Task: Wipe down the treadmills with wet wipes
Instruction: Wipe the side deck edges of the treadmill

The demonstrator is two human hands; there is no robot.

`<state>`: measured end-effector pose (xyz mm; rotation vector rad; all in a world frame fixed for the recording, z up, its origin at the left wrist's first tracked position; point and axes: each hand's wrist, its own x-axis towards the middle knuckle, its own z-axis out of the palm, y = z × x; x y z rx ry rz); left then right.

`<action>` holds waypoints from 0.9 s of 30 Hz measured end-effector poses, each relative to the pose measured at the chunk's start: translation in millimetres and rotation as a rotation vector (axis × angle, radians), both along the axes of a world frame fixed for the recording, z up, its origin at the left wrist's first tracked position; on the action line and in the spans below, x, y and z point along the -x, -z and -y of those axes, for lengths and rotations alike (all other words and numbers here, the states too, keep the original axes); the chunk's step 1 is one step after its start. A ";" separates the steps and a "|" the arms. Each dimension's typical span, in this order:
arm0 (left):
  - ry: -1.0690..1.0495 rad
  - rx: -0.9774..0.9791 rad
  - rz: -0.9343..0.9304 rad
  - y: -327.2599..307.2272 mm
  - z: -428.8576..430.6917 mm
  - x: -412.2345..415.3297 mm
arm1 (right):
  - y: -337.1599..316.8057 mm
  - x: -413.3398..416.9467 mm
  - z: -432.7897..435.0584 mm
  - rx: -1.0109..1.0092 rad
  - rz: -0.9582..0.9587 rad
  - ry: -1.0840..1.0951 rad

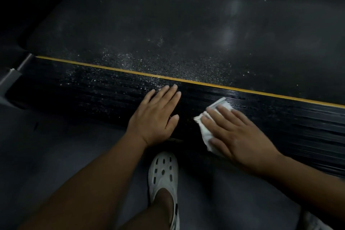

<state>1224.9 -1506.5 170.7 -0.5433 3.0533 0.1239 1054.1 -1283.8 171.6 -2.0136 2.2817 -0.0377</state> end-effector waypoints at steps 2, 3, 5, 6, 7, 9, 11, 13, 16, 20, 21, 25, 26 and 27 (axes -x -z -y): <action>0.007 0.008 -0.008 -0.1 0.2 0.7 | -2.0 -13.1 18.1 0.008 0.024 0.026; 0.005 0.006 -0.006 -1.1 -0.2 0.8 | -0.7 -20.2 26.7 0.008 0.039 0.024; 0.011 -0.006 0.003 -3.0 1.5 1.4 | 0.6 -19.6 30.8 -0.013 0.055 -0.010; 0.014 -0.021 0.003 -4.1 2.3 0.1 | 0.6 -12.8 24.7 -0.020 0.052 -0.036; 0.021 -0.034 0.000 -4.6 3.7 -1.6 | 0.2 -4.3 15.7 -0.023 0.043 -0.060; 0.031 -0.021 -0.017 -2.6 6.0 -5.5 | -2.1 9.1 -3.2 -0.019 0.026 -0.071; 0.020 0.004 -0.048 0.2 6.7 -9.3 | -3.0 8.9 -6.0 0.000 0.026 -0.056; 0.015 0.005 -0.072 2.3 6.6 -9.8 | -2.2 -6.4 10.4 0.012 0.048 -0.005; 0.031 0.003 -0.073 1.0 7.0 -7.5 | -0.5 -25.0 34.2 -0.004 0.076 0.010; -0.065 0.033 -0.110 2.7 10.8 -15.3 | 0.4 -9.0 18.6 -0.024 0.068 -0.017; -0.102 0.045 -0.113 3.8 11.3 -17.9 | 0.0 -4.6 16.1 -0.017 0.051 0.039; -0.131 0.061 -0.118 4.5 12.3 -18.7 | -0.3 -18.8 64.1 -0.005 0.072 0.401; -0.128 0.061 -0.118 3.2 12.6 -17.6 | -2.5 -30.8 79.6 -0.011 0.087 0.413; -0.127 0.063 -0.115 3.0 12.1 -16.9 | -3.2 -42.2 88.2 -0.020 0.104 0.372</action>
